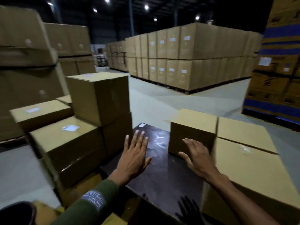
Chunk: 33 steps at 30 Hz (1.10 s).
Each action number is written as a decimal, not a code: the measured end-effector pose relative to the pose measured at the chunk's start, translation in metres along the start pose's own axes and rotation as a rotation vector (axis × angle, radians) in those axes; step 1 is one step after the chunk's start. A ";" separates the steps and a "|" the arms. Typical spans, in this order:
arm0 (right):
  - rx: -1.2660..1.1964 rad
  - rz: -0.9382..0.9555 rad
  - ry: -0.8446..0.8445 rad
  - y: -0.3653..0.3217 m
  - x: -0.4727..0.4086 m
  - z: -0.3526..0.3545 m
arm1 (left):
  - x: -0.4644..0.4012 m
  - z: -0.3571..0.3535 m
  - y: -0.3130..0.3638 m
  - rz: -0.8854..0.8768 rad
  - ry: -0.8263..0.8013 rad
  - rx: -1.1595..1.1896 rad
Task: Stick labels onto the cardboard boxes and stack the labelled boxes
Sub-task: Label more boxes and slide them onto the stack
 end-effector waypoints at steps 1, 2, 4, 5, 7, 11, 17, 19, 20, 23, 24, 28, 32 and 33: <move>-0.016 0.037 -0.019 -0.019 -0.009 -0.010 | 0.010 0.002 -0.019 0.035 -0.005 -0.019; -0.028 0.073 -0.035 -0.037 -0.019 -0.019 | 0.018 0.004 -0.037 0.070 -0.012 -0.033; -0.046 0.142 -0.066 -0.074 -0.040 -0.036 | 0.032 0.009 -0.074 0.133 -0.010 -0.056; -0.055 0.172 -0.081 -0.093 -0.053 -0.043 | 0.036 0.011 -0.094 0.160 0.001 -0.074; -0.070 0.215 -0.098 -0.128 -0.082 -0.055 | 0.038 0.019 -0.133 0.203 0.027 -0.116; -0.092 0.279 -0.097 -0.187 -0.146 -0.065 | 0.021 0.031 -0.209 0.251 0.076 -0.177; -0.042 0.334 -0.051 -0.236 -0.247 -0.071 | -0.023 0.050 -0.292 0.280 0.183 -0.210; -0.013 0.343 -0.046 -0.245 -0.277 -0.067 | -0.040 0.061 -0.307 0.282 0.197 -0.212; 0.001 0.346 -0.047 -0.249 -0.292 -0.065 | -0.049 0.066 -0.314 0.281 0.196 -0.205; 0.022 0.347 -0.055 -0.258 -0.330 -0.060 | -0.076 0.075 -0.329 0.288 0.177 -0.149; 0.028 0.348 -0.061 -0.259 -0.341 -0.060 | -0.083 0.076 -0.331 0.290 0.166 -0.131; 0.040 0.374 -0.103 -0.266 -0.384 -0.068 | -0.106 0.063 -0.341 0.310 0.069 -0.116; 0.050 0.441 -0.158 -0.270 -0.419 -0.087 | -0.114 0.054 -0.345 0.359 0.049 -0.142; 0.047 0.458 -0.173 -0.271 -0.427 -0.091 | -0.114 0.053 -0.345 0.370 0.046 -0.142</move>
Point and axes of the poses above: each hand's wrist, its own x-axis away from the middle knuckle, its own z-axis out of the back of the hand, y = z × x, the point moved 7 cm from there along -x, towards the middle knuckle, and after that the axes turned 12 degrees about -z, right-handed, at the moved point
